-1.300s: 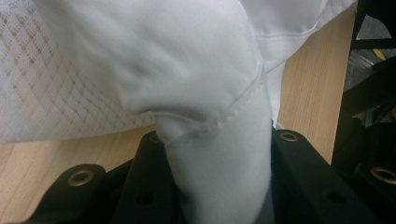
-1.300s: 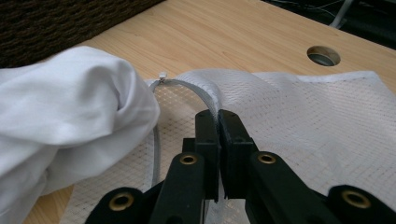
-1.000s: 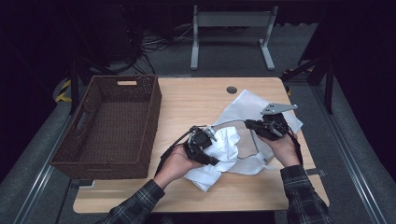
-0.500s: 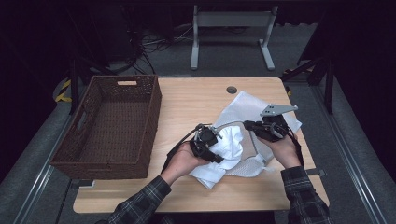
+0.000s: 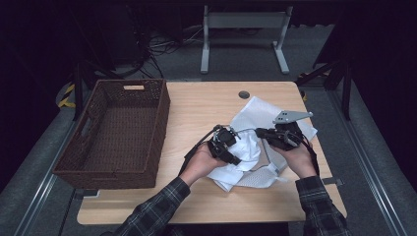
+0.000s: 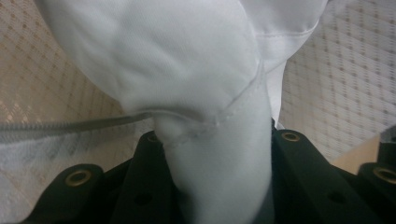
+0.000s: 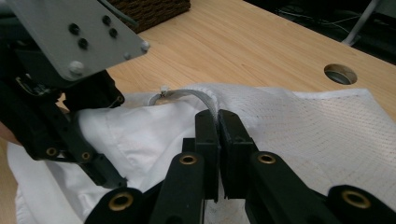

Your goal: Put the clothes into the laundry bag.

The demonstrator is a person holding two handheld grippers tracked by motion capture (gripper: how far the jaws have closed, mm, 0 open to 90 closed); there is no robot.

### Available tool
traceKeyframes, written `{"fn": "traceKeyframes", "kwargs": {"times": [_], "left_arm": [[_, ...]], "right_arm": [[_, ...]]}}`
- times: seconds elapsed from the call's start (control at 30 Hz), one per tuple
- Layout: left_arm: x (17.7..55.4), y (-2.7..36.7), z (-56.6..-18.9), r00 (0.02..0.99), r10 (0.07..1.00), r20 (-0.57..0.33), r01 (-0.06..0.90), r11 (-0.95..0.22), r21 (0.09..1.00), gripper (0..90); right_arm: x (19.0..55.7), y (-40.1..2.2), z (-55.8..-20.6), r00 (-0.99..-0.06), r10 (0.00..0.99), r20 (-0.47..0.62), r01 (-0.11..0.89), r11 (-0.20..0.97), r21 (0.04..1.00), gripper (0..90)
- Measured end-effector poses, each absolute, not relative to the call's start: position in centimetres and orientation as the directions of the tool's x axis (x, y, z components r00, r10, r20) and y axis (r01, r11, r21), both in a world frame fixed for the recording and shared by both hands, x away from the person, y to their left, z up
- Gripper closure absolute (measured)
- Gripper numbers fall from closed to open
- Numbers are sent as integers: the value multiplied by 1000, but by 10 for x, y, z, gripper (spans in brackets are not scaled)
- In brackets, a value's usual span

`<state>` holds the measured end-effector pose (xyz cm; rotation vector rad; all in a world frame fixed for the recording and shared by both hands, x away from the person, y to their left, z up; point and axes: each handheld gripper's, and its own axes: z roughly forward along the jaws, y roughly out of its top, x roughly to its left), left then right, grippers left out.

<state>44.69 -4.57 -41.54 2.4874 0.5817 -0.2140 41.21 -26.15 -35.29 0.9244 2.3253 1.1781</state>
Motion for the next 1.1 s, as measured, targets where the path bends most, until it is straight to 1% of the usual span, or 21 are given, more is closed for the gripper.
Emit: {"fn": "traceKeyframes", "kwargs": {"times": [0.1,0.2,0.33,0.43,0.47,0.57,0.73,0.8,0.9,1.0,1.1], "left_arm": [[451,-49,-422,895,363,-259,446,-756,479,673],[452,-50,-427,900,366,-237,436,-769,468,593],[451,-48,-424,899,381,-217,438,-752,493,395],[449,-44,-420,899,389,-202,436,-744,506,292],[448,-42,-418,898,393,-196,436,-743,509,292],[444,-33,-411,898,404,-171,431,-737,521,225],[435,-14,-402,899,405,-168,428,-732,530,173],[430,-5,-403,892,409,-190,444,-721,532,160],[425,3,-407,891,412,-190,446,-721,529,144],[419,14,-413,889,415,-191,449,-713,539,95],[416,21,-419,882,431,-193,462,-700,544,66]], "right_arm": [[412,-263,-354,-714,700,-31,389,433,813,877],[413,-263,-355,-713,701,-29,393,433,811,877],[413,-264,-355,-712,701,-28,395,433,810,877],[413,-264,-356,-711,702,-27,396,433,810,876],[413,-264,-356,-711,703,-27,396,433,810,876],[414,-265,-357,-710,703,-25,399,433,808,877],[414,-266,-358,-708,706,-24,403,432,807,877],[414,-266,-358,-707,707,-25,404,432,806,877],[414,-267,-359,-706,708,-25,406,434,804,876],[414,-267,-360,-704,709,-25,409,434,803,877],[414,-267,-360,-705,709,-28,410,438,800,877]]}}
